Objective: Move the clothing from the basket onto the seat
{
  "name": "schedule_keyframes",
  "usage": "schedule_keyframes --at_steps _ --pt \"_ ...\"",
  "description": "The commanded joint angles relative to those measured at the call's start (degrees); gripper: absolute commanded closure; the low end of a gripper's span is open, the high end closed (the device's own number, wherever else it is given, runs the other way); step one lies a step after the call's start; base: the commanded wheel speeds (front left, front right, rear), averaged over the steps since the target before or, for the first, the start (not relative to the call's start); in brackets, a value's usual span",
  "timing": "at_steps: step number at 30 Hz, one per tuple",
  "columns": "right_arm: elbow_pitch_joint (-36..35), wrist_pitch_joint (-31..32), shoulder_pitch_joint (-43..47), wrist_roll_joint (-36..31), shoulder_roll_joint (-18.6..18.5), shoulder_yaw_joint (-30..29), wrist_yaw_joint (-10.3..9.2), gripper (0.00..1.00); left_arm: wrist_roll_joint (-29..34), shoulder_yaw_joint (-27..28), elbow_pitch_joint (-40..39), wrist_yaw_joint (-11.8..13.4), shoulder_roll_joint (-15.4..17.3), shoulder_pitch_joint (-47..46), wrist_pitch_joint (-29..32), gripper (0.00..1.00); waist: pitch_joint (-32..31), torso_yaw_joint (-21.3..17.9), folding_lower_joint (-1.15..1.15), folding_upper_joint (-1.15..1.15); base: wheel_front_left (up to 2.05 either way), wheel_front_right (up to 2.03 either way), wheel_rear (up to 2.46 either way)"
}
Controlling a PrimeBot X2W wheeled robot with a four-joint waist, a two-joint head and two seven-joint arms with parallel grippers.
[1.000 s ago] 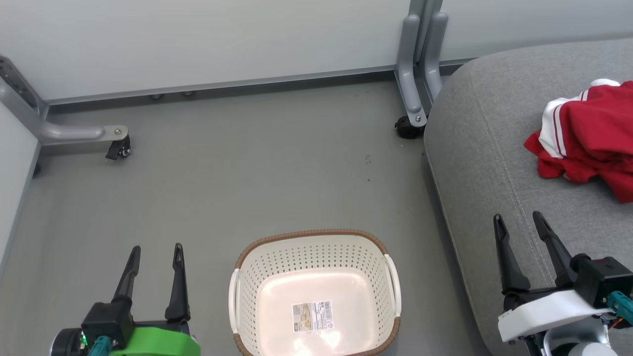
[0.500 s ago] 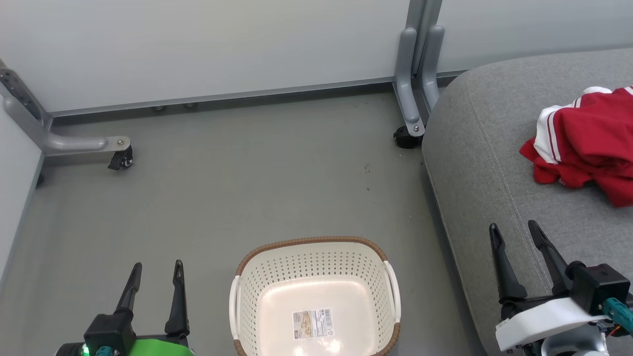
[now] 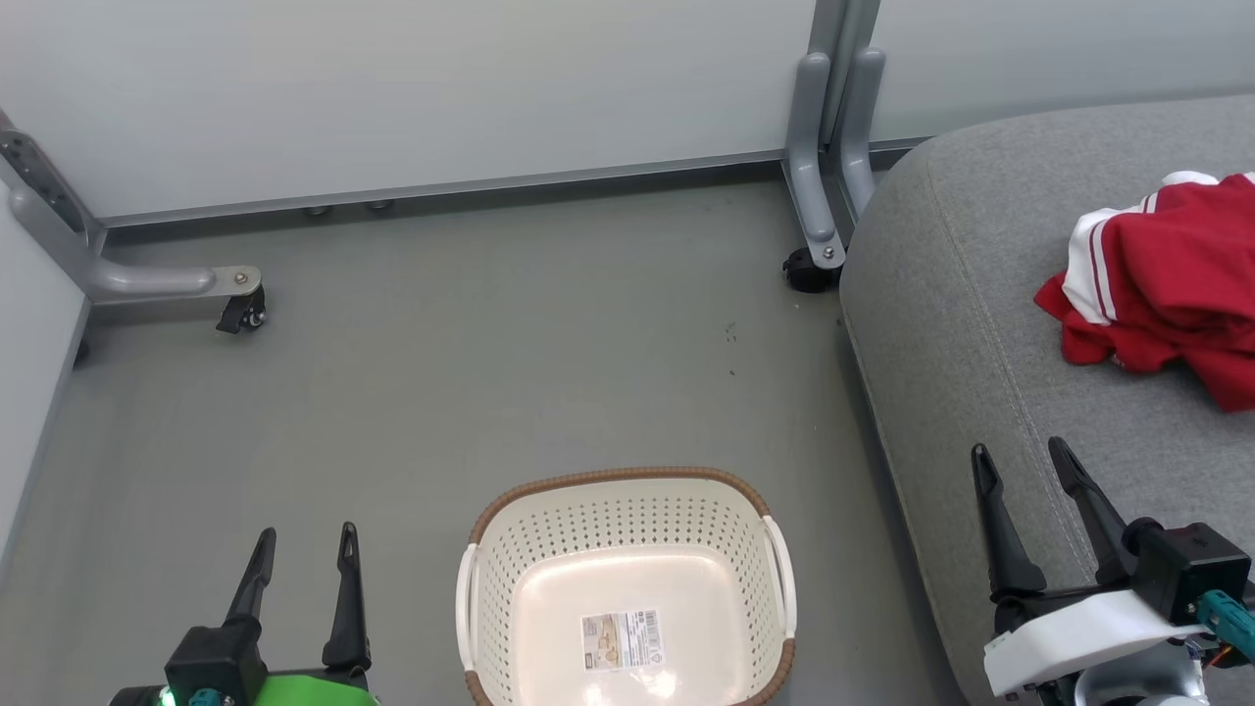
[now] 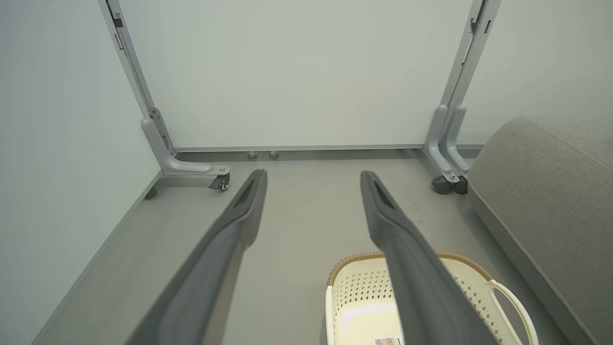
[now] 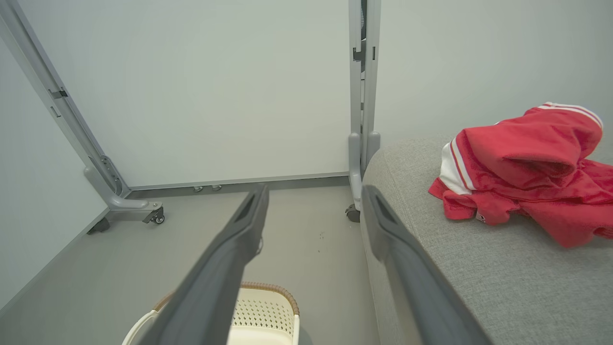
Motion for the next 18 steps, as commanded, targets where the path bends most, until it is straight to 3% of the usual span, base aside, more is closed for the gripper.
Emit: schedule_keyframes --at_steps 1,10,11,18 --pt "-0.3 0.0 0.4 -0.1 0.0 0.0 -0.06 0.00 0.4 0.3 0.1 -0.3 -0.3 -0.3 0.0 0.00 0.0 0.0 0.00 0.00 0.00 0.00 0.00" --pt "-0.1 0.2 0.4 0.1 0.0 -0.1 -0.06 0.00 1.3 1.0 0.8 -0.8 -1.0 -0.9 0.0 0.00 -0.1 0.4 0.00 0.00 0.00 0.00 0.00" --pt "-0.1 0.2 0.0 0.1 0.0 0.0 0.00 1.00 0.9 0.8 0.6 -0.5 -1.1 -0.2 0.0 1.00 0.0 0.4 0.00 0.00 0.00 0.00 0.00" --pt "2.7 0.4 -0.2 3.1 0.2 0.2 0.01 1.00 -1.8 1.1 3.2 -0.7 -1.6 -0.5 0.9 1.00 -0.1 0.4 0.00 0.00 0.00 0.00 0.00"
